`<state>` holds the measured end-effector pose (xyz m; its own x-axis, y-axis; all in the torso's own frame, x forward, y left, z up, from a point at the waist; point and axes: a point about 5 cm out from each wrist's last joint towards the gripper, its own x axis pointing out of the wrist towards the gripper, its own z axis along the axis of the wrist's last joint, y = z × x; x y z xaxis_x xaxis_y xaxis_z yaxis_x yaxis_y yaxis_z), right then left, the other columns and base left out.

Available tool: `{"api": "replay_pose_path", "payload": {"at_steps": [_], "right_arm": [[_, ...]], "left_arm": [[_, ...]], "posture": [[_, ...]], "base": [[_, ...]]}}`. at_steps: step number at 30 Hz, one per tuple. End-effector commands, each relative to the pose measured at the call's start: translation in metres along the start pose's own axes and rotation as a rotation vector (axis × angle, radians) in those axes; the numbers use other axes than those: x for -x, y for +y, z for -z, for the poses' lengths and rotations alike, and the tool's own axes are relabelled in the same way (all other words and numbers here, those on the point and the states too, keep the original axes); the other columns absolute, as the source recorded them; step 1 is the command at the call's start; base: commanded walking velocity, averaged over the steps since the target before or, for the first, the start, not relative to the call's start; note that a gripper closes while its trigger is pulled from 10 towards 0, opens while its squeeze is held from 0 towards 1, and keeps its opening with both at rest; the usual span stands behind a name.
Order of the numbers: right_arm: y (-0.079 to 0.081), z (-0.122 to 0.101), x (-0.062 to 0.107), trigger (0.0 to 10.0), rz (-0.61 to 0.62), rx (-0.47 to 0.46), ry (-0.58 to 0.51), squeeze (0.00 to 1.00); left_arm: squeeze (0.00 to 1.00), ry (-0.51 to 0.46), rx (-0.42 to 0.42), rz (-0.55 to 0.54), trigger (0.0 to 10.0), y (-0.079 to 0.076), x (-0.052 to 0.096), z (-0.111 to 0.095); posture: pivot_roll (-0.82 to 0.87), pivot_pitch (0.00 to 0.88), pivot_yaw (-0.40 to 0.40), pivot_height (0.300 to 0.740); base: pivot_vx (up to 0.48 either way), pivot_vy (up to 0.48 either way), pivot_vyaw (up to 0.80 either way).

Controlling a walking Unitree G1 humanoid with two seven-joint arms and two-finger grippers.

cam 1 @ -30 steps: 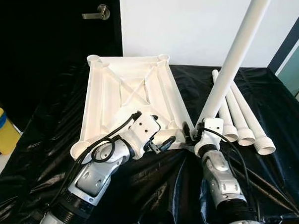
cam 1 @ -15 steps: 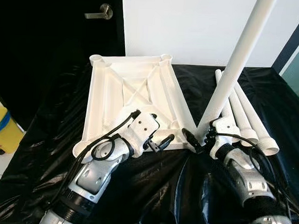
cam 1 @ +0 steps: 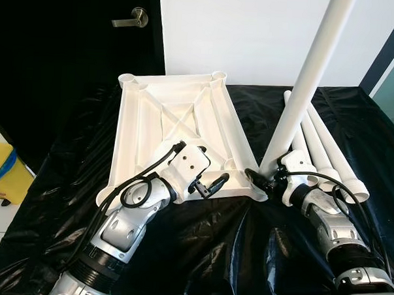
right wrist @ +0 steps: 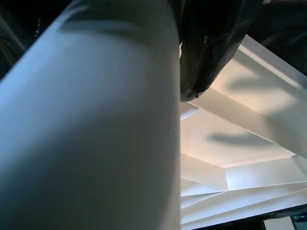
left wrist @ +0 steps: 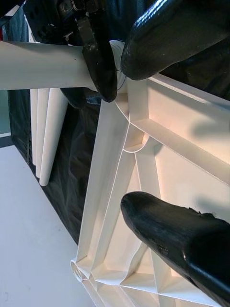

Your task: Building children table

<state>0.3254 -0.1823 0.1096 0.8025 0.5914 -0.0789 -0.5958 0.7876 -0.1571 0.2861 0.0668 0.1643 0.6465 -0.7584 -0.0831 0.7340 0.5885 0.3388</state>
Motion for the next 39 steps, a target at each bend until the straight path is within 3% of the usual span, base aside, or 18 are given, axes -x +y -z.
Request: {"api": "replay_pose_path", "payload": {"at_steps": [1, 2, 3, 6, 7, 9, 18, 21, 24, 29, 39], "right_arm": [[0.005, 0.009, 0.001, 0.0, -0.023, -0.029, 0.032, 0.0], [0.005, 0.011, 0.002, 0.0, -0.019, -0.039, 0.034, 0.0], [0.006, 0.012, 0.002, 9.1, -0.002, -0.049, 0.033, 0.0], [0.007, 0.013, 0.002, 9.1, 0.01, -0.054, 0.031, 0.0], [0.009, 0.013, 0.002, 10.0, 0.036, -0.063, 0.031, 0.0], [0.018, 0.016, -0.002, 10.0, 0.144, -0.077, 0.038, 0.0], [0.03, 0.014, -0.007, 10.0, 0.334, -0.125, 0.024, 0.0], [0.037, 0.02, -0.009, 10.0, 0.549, -0.216, 0.069, 0.0], [0.045, 0.022, -0.014, 10.0, 0.647, -0.262, 0.082, 0.0], [0.066, 0.014, -0.025, 10.0, 0.59, -0.294, 0.05, 0.0], [0.067, 0.012, -0.025, 10.0, 0.619, -0.283, 0.07, 0.0]], "left_arm": [[0.0, -0.001, -0.013, 0.039, 10.0, -0.001, 0.001, 0.0], [0.0, 0.001, -0.012, 0.04, 10.0, -0.001, 0.001, 0.001], [0.0, 0.004, -0.009, 0.04, 10.0, -0.002, 0.002, 0.002], [0.0, 0.006, -0.008, 0.04, 10.0, -0.002, 0.002, 0.002], [0.0, 0.008, -0.006, 0.04, 10.0, -0.002, 0.003, 0.002], [0.0, 0.01, 0.0, 0.04, 10.0, -0.004, 0.004, 0.004], [0.0, 0.011, -0.003, 0.058, 10.0, -0.008, 0.003, 0.004], [0.0, 0.014, -0.004, 0.052, 10.0, -0.006, 0.005, 0.003], [0.0, 0.018, -0.003, 0.053, 10.0, -0.007, 0.006, 0.004], [0.0, 0.021, 0.002, 0.068, 10.0, -0.011, 0.008, 0.004], [0.0, 0.027, -0.008, 0.062, 10.0, -0.007, 0.007, 0.003]], "posture": [[-0.03, 0.0, -0.006, 0.74], [-0.03, 0.0, -0.006, 0.74], [-0.03, 0.0, -0.006, 0.74], [-0.03, 0.0, -0.007, 0.74], [-0.03, 0.0, -0.009, 0.74], [-0.04, 0.0, -0.009, 0.74], [-0.04, 0.0, -0.012, 0.74], [-0.03, 0.0, -0.016, 0.74], [-0.02, 0.0, -0.018, 0.74], [-0.02, 0.0, -0.011, 0.74], [-0.01, 0.0, -0.013, 0.74]], "base": [[0.0, 0.0, 0.0], [0.0, 0.0, 0.0], [0.0, 0.0, 0.0], [0.0, 0.0, 0.0], [0.0, 0.0, 0.0], [0.0, 0.0, 0.0], [0.0, 0.0, 0.0], [0.0, 0.0, 0.0], [0.0, 0.0, 0.0], [0.0, 0.0, 0.0], [0.0, 0.0, 0.0]]}}
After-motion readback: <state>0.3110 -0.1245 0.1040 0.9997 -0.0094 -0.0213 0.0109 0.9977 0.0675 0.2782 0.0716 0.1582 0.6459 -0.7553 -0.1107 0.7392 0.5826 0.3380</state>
